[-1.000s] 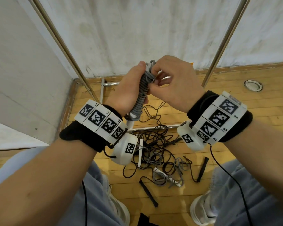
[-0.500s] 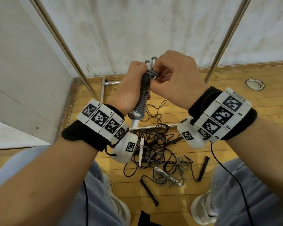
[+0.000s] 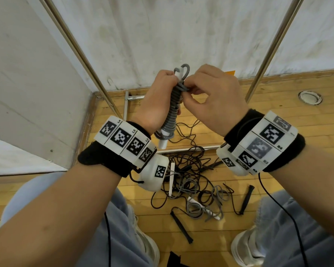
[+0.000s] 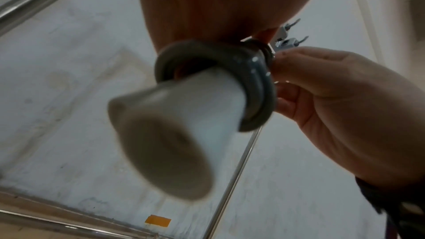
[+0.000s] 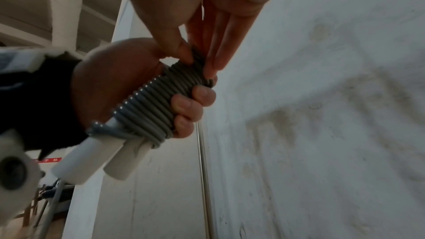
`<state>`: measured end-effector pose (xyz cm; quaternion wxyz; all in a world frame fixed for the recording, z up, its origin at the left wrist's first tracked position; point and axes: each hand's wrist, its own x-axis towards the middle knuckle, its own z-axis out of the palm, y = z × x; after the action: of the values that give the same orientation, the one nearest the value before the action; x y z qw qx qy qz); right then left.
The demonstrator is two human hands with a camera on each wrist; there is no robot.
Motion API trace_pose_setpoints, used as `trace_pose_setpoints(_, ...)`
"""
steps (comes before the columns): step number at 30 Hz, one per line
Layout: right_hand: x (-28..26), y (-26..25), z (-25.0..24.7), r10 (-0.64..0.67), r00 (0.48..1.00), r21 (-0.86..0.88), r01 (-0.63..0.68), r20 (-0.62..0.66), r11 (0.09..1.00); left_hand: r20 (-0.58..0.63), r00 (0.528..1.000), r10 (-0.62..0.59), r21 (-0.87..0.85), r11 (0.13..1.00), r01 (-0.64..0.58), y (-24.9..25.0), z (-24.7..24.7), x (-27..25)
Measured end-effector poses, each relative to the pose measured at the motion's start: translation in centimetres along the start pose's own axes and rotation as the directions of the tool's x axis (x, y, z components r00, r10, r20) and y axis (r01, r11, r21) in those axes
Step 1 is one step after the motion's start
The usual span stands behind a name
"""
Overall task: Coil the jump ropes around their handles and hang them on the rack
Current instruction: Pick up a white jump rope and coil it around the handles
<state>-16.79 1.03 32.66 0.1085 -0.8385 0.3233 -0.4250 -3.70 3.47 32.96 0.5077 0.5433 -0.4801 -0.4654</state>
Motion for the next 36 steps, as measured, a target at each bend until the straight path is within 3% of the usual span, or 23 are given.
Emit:
trace_pose_setpoints(5,0.2,0.0,0.0,0.003,0.998,-0.036,-0.001,0.066,0.999,0.028,1.000,-0.008,-0.035,0.999,0.009,-0.3,-0.1,0.1)
trace_pose_setpoints(11,0.9,0.0,-0.5,0.056,0.997,-0.050,-0.059,-0.062,0.997,0.085,0.995,0.042,-0.183,0.983,-0.026,-0.4,0.3,-0.2)
trace_pose_setpoints(14,0.6,0.0,-0.5,0.060,0.994,-0.005,-0.060,-0.088,0.998,0.053,0.997,0.047,-0.223,0.974,-0.034,-0.2,0.6,-0.2)
trace_pose_setpoints(21,0.2,-0.5,0.3,0.143,0.985,0.164,-0.126,-0.097,0.978,-0.021,0.997,0.076,-0.106,0.991,-0.078,0.1,0.4,-0.3)
trace_pose_setpoints(25,0.2,-1.0,0.1,0.312,0.950,0.441,-0.281,0.002,0.852,-0.045,0.991,0.126,-0.034,0.991,-0.128,0.3,-0.4,-0.5)
trace_pose_setpoints(29,0.5,-0.9,-0.5,0.415,0.895,0.534,-0.433,0.162,0.726,-0.011,0.976,0.219,0.111,0.970,-0.216,0.6,-0.9,-0.9)
trace_pose_setpoints(33,0.4,-0.5,-0.9,0.451,0.810,0.669,-0.574,0.376,0.472,0.043,0.959,0.280,0.249,0.927,-0.282,0.6,-1.4,-1.2)
trace_pose_setpoints(34,0.5,-0.5,-1.0,0.457,0.798,0.678,-0.588,0.393,0.442,0.059,0.956,0.289,0.270,0.917,-0.294,0.6,-1.5,-1.3)
trace_pose_setpoints(36,0.6,-0.5,-0.9,0.487,0.791,0.653,-0.595,0.371,0.469,0.083,0.952,0.296,0.316,0.898,-0.307,0.5,-1.5,-1.4)
